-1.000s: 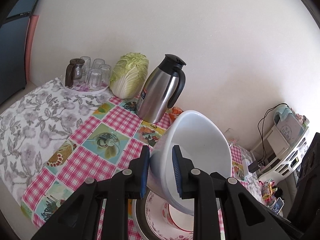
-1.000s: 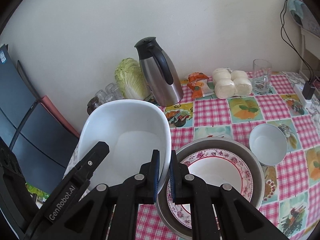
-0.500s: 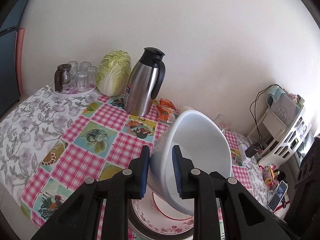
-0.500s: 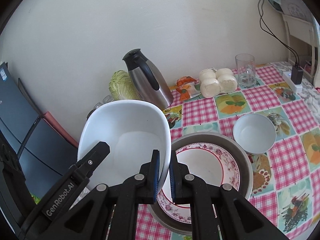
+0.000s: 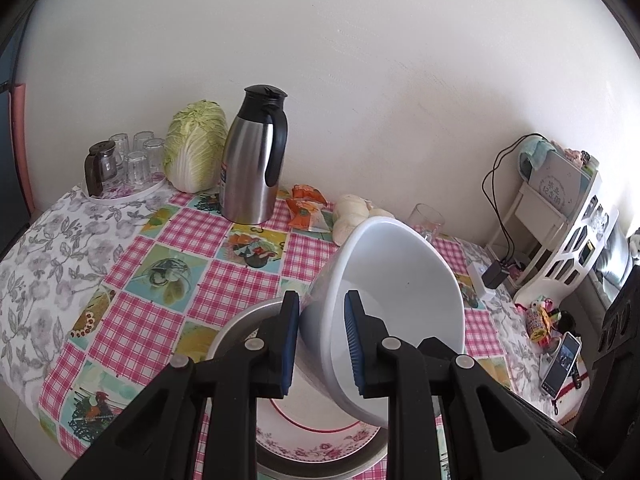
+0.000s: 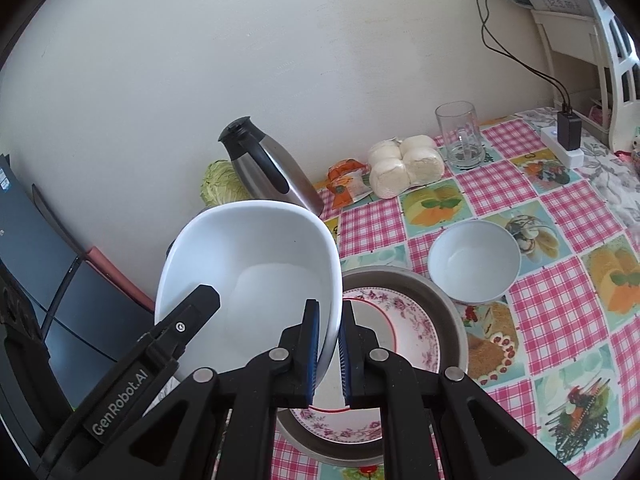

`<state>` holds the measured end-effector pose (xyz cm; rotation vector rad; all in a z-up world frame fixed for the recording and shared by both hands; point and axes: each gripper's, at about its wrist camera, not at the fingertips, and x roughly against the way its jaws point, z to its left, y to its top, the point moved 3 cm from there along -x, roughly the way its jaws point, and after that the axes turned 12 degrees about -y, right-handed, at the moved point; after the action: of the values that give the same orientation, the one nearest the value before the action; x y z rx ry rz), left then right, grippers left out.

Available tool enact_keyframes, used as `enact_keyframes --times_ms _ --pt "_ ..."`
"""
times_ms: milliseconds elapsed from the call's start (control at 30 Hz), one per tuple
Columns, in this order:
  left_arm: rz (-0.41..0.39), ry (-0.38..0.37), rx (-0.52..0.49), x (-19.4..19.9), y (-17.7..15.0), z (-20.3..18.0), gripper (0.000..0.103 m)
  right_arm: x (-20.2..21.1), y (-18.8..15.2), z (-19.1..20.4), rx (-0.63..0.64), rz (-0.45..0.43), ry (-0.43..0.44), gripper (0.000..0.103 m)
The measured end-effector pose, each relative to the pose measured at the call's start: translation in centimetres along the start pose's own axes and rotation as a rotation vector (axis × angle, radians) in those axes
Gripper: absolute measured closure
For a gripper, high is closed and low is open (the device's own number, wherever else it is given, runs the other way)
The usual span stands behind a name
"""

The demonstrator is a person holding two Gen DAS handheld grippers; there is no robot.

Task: Organize plates and bowls
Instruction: 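Lift the white square bowl with both grippers and carry it over the steel basin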

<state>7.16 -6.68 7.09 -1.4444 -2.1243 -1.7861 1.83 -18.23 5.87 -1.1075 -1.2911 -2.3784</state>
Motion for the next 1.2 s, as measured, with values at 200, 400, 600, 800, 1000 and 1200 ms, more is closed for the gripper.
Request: enact_keyframes --times_ms 200,400,600,800,1000,1200 --pt "0.016 -0.009 -0.011 -0.5 -0.4 -1.1 0.079 0.2 0.1 -1.4 -0.021 0.006 0.004 0.093" --pt "0.044 -0.003 -0.022 -1.1 -0.9 -1.6 0.079 0.1 0.2 -2.2 -0.034 0.017 -0.005 0.093" --pt "0.069 0.006 -0.002 -1.7 -1.2 -0.8 0.079 -0.6 -0.1 -2.2 -0.034 0.042 -0.008 0.092" --pt "0.094 0.012 0.027 -2.2 -1.5 0.2 0.079 -1.3 -0.6 -1.8 -0.021 0.062 -0.014 0.092" --pt "0.117 0.010 0.053 -2.7 -1.7 1.0 0.079 -2.0 -1.0 -1.6 -0.014 0.081 -0.023 0.092" --pt "0.141 0.003 0.089 -3.4 -1.9 1.8 0.079 -2.7 -1.3 -1.3 -0.007 0.099 -0.034 0.091"
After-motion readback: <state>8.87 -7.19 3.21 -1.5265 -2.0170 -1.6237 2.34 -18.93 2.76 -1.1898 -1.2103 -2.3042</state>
